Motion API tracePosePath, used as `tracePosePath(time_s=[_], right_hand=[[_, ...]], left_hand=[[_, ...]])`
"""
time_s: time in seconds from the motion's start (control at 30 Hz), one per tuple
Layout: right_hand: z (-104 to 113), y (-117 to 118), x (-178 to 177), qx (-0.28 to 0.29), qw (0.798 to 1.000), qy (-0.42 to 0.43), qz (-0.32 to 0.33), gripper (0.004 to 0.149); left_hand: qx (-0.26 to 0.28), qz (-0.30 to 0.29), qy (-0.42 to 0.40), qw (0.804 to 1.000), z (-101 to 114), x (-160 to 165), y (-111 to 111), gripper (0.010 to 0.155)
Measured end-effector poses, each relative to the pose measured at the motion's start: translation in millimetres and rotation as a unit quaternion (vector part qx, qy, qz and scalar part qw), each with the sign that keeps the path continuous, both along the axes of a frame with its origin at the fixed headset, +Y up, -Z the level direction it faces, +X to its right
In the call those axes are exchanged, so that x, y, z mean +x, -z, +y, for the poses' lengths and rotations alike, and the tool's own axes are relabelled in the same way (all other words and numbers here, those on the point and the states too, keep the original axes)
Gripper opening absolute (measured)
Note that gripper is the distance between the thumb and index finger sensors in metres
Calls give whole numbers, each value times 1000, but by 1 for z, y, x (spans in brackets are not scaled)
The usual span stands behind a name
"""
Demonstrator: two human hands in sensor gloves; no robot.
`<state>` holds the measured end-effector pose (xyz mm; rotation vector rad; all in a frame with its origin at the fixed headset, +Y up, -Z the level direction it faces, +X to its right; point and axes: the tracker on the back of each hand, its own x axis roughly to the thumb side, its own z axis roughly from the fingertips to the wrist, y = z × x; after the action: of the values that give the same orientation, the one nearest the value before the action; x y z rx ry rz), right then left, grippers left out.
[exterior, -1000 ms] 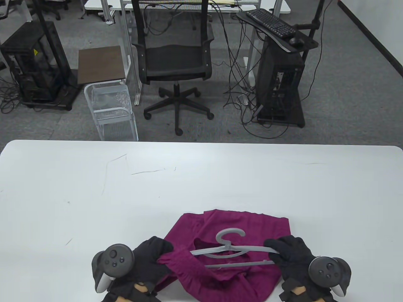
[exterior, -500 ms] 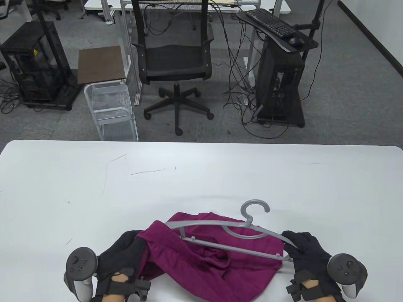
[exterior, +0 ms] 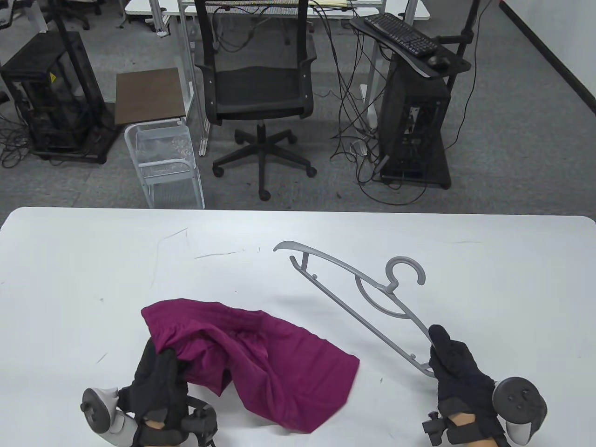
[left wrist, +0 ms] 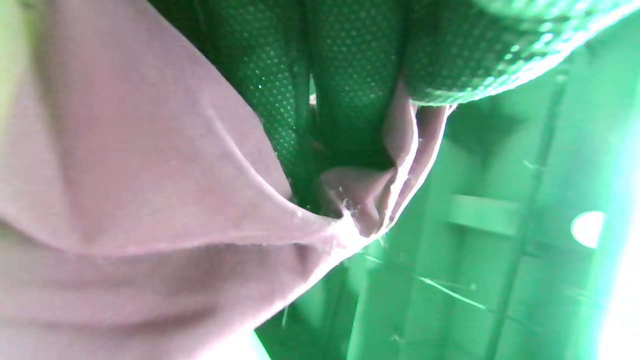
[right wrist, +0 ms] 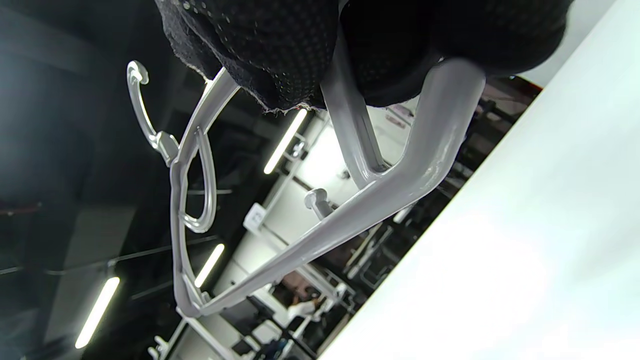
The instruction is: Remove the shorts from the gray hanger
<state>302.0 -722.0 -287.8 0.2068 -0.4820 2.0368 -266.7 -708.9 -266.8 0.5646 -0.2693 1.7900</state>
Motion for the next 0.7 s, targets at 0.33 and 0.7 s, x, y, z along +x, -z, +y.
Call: tracePosePath(time_s=[0.33, 0.7], right_hand=[[1, 0, -4, -12, 1000, -17, 17, 57], [-3, 2, -9, -31, 998, -41, 27, 53]], left_hand=[[-142, 30, 404, 903, -5, 48, 14, 54], [-350, -104, 619, 695, -52, 96, 36, 63]])
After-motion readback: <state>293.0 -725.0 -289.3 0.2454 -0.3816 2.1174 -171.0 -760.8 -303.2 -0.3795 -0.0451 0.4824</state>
